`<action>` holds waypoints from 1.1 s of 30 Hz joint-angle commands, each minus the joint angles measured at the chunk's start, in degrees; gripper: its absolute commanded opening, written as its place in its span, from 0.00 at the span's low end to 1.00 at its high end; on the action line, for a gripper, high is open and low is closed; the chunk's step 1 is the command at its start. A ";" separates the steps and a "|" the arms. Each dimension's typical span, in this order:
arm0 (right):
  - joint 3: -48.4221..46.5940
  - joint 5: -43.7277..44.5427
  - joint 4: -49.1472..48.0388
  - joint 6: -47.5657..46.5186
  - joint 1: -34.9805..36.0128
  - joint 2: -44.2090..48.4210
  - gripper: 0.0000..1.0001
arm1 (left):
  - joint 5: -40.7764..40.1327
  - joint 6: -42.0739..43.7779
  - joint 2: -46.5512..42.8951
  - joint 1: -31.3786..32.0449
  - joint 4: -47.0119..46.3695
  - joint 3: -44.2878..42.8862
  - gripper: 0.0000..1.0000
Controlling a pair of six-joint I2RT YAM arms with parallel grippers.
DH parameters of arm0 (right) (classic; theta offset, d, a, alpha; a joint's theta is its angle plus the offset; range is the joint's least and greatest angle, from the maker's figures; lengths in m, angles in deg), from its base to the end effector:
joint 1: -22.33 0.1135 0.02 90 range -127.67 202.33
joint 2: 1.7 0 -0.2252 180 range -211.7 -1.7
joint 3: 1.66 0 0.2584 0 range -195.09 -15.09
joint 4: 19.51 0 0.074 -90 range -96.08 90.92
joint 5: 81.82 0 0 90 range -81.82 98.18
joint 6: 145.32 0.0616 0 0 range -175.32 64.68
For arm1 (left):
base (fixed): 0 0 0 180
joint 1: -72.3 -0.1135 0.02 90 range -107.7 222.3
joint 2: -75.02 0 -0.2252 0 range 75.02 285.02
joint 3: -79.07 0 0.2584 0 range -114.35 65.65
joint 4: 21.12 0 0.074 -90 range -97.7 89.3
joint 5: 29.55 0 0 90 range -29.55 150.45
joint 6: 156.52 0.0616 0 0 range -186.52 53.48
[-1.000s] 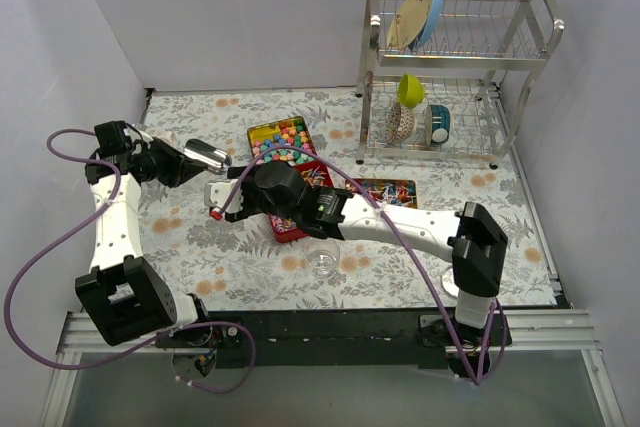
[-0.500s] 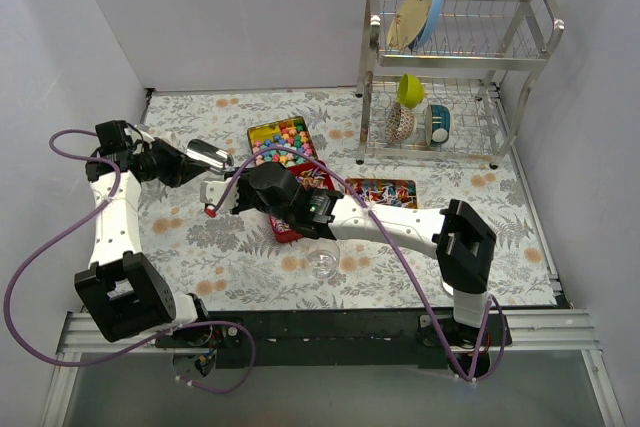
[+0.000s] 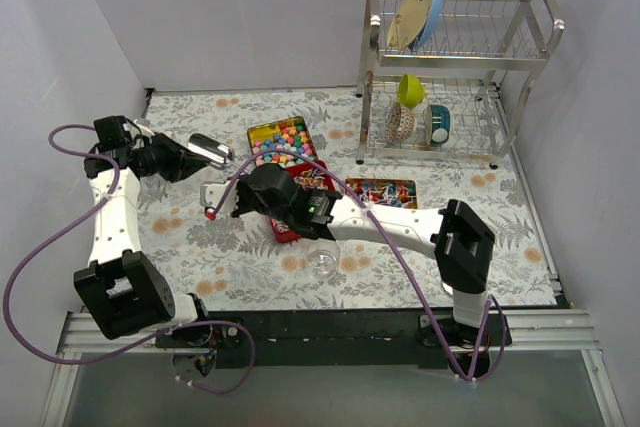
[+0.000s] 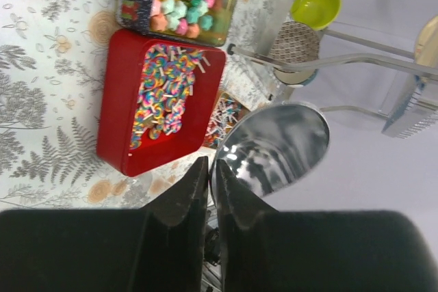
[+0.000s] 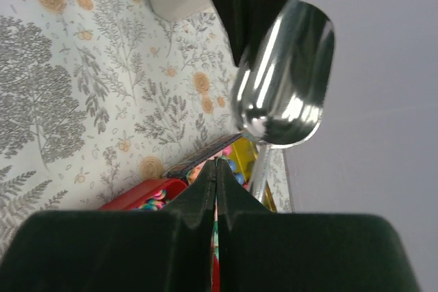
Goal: Pack the candies
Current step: Pick up the spatula from the center of the board.
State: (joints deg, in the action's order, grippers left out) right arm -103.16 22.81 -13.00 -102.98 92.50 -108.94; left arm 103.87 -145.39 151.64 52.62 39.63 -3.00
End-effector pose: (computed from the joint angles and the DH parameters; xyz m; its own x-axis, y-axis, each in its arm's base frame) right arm 0.1756 0.4410 0.2744 0.5624 -0.5487 -0.6186 -0.6099 0.2299 -0.7584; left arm 0.2899 0.0587 0.2595 -0.2709 -0.8538 0.4446 -0.7357 -0.1142 -0.6677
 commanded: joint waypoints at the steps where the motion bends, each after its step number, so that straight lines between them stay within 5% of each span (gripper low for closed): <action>1: -3.68 -4.68 4.35 6.16 -2.05 3.18 0.01 | 5.00 0.64 -0.51 0.17 -2.33 -4.39 0.16; 4: -8.33 -9.33 12.52 12.14 -5.03 3.53 0.01 | 4.75 1.09 -0.51 0.26 -2.86 -5.62 0.00; 11: -12.47 -24.55 20.01 23.92 -12.77 6.69 0.01 | 4.57 1.18 -0.68 0.26 -3.65 -3.17 0.00; 15: -12.92 -25.36 21.42 24.54 -13.13 7.48 0.01 | 4.57 1.44 -1.30 0.26 -3.12 -1.67 0.00; 16: -12.65 -24.92 20.64 24.54 -13.13 7.75 0.22 | 4.22 1.70 -1.38 0.17 -2.86 -1.84 0.00; 19: -13.00 -24.21 19.93 23.76 -13.04 8.28 0.52 | 3.25 2.49 -1.30 0.08 -1.54 -2.55 0.00; 22: -13.09 -23.42 19.40 20.60 -12.96 8.01 0.60 | 3.16 2.49 -1.21 0.17 -1.01 -3.43 0.00; 33: -14.94 -18.70 16.69 15.58 -8.83 2.48 0.62 | 2.90 1.18 -0.95 0.08 -1.45 -4.40 0.00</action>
State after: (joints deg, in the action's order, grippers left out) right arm -115.97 0.30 7.96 -85.15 80.96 -104.51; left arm 106.25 -143.88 151.69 52.64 37.78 -5.33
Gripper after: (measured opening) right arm 0.614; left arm 0.020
